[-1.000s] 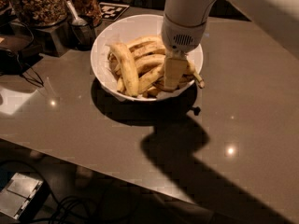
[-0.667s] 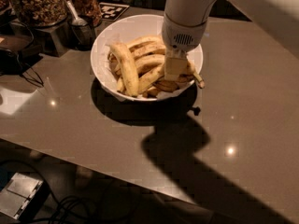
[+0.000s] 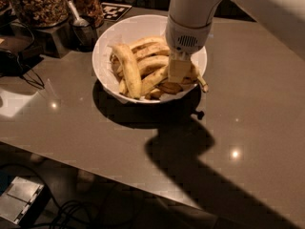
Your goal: Pick banana from white bowl
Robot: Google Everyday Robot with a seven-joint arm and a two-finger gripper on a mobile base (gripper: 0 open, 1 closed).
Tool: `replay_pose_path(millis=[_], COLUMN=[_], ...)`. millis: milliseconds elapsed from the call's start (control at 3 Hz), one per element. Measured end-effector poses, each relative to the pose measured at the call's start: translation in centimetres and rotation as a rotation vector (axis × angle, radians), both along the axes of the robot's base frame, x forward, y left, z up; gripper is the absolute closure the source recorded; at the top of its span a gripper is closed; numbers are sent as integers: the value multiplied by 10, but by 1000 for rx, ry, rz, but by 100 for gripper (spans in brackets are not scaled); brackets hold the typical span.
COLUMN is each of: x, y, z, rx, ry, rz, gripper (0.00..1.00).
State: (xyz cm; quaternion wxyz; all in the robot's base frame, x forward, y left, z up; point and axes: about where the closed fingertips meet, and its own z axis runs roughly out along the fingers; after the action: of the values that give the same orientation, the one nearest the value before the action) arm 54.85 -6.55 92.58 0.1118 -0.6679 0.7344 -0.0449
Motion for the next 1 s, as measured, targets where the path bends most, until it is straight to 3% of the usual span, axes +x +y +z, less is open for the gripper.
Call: replay_pose_path(millis=[667, 1000], x=[-16, -19], y=[-11, -17], z=[50, 69], rx=[158, 205], ry=[-10, -21], rz=[19, 23], gripper=[100, 100])
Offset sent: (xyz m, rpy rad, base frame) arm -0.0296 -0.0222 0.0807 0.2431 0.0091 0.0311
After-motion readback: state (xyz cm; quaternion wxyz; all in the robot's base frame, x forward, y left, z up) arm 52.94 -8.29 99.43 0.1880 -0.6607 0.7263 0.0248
